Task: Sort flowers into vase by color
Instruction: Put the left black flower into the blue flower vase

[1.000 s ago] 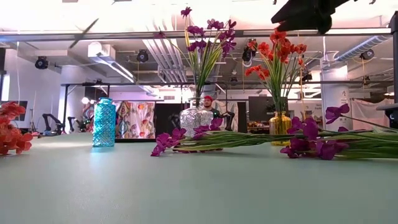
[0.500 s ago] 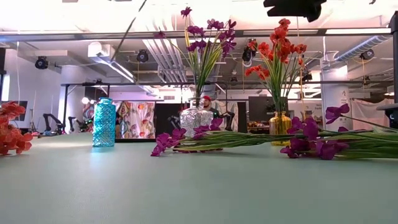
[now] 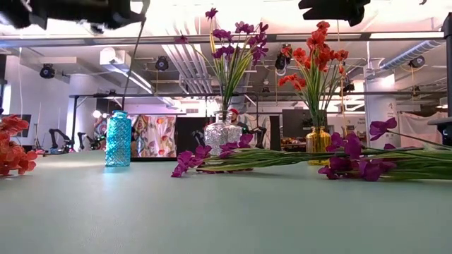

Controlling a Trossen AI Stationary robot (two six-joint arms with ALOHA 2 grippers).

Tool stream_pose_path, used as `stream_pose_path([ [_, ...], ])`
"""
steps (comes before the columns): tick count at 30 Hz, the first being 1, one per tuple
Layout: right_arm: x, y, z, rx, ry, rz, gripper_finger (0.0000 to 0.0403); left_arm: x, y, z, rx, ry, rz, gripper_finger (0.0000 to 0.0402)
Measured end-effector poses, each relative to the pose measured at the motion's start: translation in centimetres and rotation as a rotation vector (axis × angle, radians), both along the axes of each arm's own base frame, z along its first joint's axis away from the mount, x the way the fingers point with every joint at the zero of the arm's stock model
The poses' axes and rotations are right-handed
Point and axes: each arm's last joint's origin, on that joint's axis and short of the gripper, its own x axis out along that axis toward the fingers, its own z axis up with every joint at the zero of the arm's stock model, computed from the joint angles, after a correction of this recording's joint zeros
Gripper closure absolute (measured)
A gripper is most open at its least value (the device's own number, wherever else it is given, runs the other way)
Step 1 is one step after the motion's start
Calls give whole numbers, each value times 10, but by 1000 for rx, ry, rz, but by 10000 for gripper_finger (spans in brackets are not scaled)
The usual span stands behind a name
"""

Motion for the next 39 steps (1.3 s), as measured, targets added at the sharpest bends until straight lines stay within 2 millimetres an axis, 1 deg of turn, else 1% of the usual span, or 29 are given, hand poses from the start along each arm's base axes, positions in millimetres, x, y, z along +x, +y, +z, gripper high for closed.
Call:
stream_pose_path([
  [4,0,0,1,2,-11,-6,207,-8,8,-12,-25,-75,73,401],
  [8,0,0,2,5,-25,-6,207,-9,15,-23,-60,-69,121,401],
  [16,1,0,2,7,-28,-6,207,-8,18,-30,-83,-58,153,401],
  [39,1,0,3,8,-34,-7,207,-8,18,-21,-68,-92,153,401],
])
